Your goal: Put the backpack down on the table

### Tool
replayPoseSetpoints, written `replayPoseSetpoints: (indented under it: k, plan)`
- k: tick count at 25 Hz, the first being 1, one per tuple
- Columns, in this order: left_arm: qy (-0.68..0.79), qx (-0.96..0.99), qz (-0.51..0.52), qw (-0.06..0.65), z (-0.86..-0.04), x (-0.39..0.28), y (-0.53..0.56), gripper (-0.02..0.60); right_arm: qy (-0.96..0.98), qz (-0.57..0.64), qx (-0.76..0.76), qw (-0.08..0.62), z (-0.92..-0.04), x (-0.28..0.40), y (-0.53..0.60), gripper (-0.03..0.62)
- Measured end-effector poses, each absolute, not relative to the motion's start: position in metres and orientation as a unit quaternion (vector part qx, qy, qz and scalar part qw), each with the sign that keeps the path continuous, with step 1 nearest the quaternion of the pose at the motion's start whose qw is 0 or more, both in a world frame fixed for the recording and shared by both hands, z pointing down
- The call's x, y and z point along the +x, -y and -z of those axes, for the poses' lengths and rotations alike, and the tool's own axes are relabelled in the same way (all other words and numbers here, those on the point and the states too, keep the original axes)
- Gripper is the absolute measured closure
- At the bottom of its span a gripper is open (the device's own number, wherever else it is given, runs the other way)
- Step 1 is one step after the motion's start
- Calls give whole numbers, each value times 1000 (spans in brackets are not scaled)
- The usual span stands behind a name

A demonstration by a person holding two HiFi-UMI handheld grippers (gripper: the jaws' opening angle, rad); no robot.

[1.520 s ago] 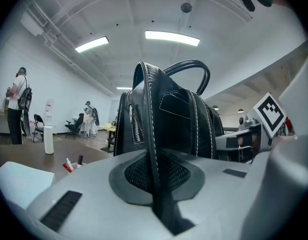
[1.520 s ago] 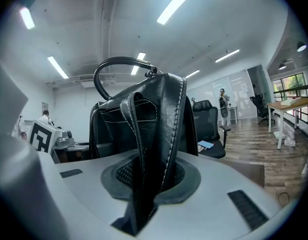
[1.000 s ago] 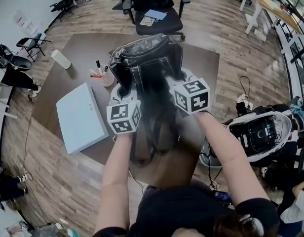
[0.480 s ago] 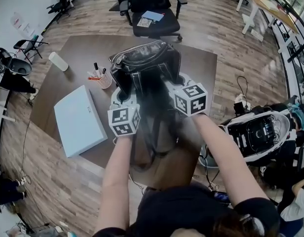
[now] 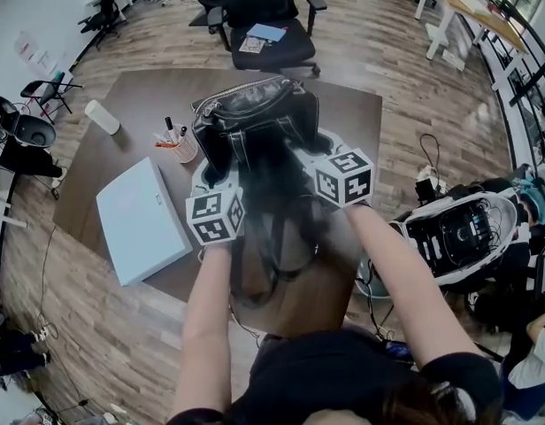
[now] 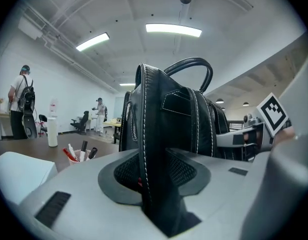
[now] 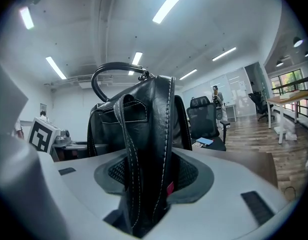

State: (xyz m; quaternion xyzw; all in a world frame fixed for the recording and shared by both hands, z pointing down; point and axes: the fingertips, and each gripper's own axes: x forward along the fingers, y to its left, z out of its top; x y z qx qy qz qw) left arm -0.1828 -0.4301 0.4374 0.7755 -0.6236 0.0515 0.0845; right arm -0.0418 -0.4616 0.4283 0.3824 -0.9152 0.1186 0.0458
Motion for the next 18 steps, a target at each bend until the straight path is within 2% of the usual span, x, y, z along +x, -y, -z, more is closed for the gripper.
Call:
replayPoseSetpoints:
  k: [2,5,18]
  plan:
    - [620,777,-54,94,-437,-183,427,426,912,-121,390,46,-426,-37,458,398]
    - [613,782,-58,101,-434,-181,422,348,908,-123,397,49,-422,-31,452,391]
    - [635,767,-52,79,-421,-194,382,336,888,-100,445,62,-413,-2,419,359]
